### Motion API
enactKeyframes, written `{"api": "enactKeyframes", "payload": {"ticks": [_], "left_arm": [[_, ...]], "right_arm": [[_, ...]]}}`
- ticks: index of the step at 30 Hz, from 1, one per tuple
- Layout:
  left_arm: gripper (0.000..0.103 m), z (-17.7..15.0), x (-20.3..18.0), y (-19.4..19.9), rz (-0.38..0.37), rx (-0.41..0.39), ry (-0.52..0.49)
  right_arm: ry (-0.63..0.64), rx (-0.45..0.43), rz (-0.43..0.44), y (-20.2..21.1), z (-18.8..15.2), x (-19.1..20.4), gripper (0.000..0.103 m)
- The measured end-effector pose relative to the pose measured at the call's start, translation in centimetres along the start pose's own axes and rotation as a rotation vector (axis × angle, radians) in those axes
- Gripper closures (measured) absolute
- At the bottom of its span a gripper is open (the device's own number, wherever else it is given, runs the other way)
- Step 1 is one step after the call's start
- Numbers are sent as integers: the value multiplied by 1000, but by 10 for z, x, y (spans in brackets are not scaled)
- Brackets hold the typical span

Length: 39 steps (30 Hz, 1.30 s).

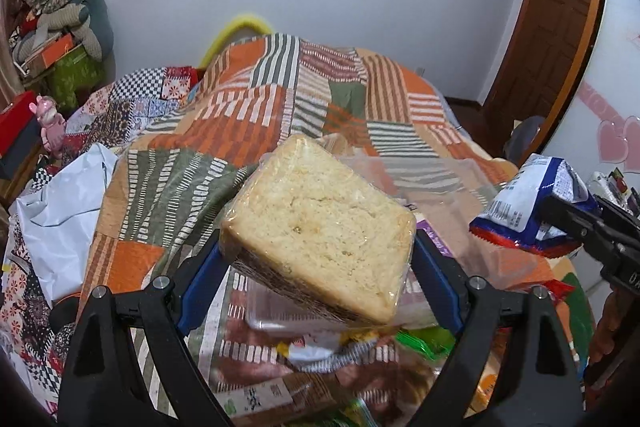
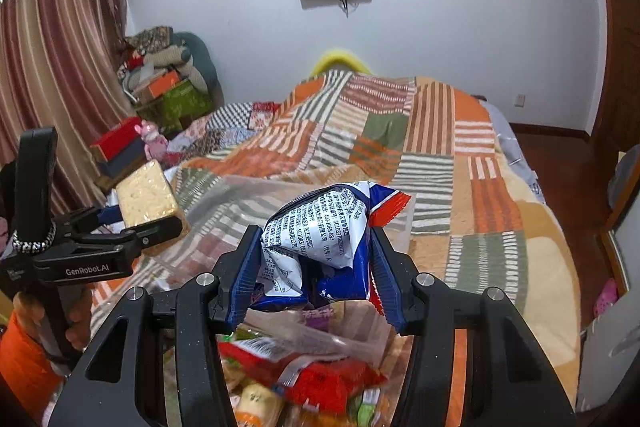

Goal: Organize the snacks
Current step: 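Lift both snacks into the clear plastic box and open both tools, then grasp the white-labeled biscuit roll with the left tool while the right tool grasps the orange snack bag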

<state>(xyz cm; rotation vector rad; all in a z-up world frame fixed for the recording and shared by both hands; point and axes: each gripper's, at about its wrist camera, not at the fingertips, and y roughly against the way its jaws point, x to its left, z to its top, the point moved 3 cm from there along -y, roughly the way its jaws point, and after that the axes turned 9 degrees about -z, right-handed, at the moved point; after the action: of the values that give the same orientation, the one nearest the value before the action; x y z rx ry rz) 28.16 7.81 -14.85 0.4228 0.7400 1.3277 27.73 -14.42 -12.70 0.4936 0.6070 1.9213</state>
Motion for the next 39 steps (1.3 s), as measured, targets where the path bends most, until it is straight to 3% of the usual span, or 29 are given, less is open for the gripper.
{"api": "enactKeyframes", "payload": {"ticks": [10, 21, 27, 39], "left_arm": [[14, 0, 0, -40, -25, 86, -23], [14, -9, -2, -52, -40, 174, -1], [12, -5, -3, -28, -55, 125, 18], [11, -6, -2, 34, -15, 41, 7]], "right_arm": [[23, 132, 25, -37, -5, 1, 53], [33, 170, 48, -38, -6, 4, 45], [20, 137, 58, -21, 0, 2, 45], [29, 53, 18, 27, -4, -4, 40]]}}
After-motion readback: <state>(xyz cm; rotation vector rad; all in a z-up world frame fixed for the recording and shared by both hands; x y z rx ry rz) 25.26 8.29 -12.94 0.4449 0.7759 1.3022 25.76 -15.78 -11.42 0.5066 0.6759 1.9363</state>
